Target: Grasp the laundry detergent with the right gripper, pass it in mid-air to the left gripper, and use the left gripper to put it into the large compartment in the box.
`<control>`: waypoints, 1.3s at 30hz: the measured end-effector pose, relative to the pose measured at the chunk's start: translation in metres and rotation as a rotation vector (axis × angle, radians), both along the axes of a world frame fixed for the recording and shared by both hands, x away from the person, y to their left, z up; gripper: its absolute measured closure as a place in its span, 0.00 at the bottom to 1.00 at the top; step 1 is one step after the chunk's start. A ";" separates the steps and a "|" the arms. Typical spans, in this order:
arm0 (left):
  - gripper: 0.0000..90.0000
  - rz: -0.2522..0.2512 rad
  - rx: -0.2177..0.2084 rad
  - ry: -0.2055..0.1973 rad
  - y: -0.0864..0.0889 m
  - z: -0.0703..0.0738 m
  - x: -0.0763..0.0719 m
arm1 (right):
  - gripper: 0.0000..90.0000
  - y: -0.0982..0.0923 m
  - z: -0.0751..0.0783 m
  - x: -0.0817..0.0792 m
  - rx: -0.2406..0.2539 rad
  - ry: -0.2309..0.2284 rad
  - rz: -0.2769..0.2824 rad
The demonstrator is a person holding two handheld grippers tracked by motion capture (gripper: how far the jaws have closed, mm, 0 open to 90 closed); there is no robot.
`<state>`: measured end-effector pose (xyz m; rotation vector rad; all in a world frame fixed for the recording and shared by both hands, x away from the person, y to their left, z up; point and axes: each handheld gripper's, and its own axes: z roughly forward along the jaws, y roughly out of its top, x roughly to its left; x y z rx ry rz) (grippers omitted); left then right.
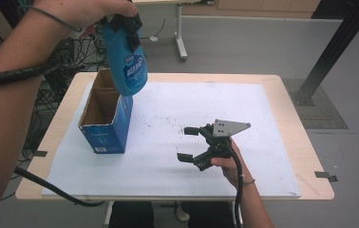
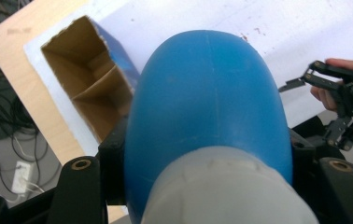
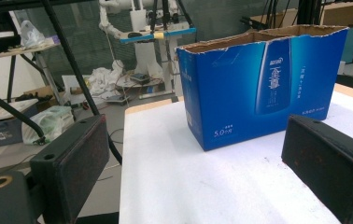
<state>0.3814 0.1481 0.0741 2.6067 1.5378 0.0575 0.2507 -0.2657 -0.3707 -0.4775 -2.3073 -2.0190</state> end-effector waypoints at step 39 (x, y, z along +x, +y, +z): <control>0.42 0.392 0.004 0.004 0.085 -0.037 0.031 | 0.01 0.001 0.000 0.001 0.005 -0.006 0.017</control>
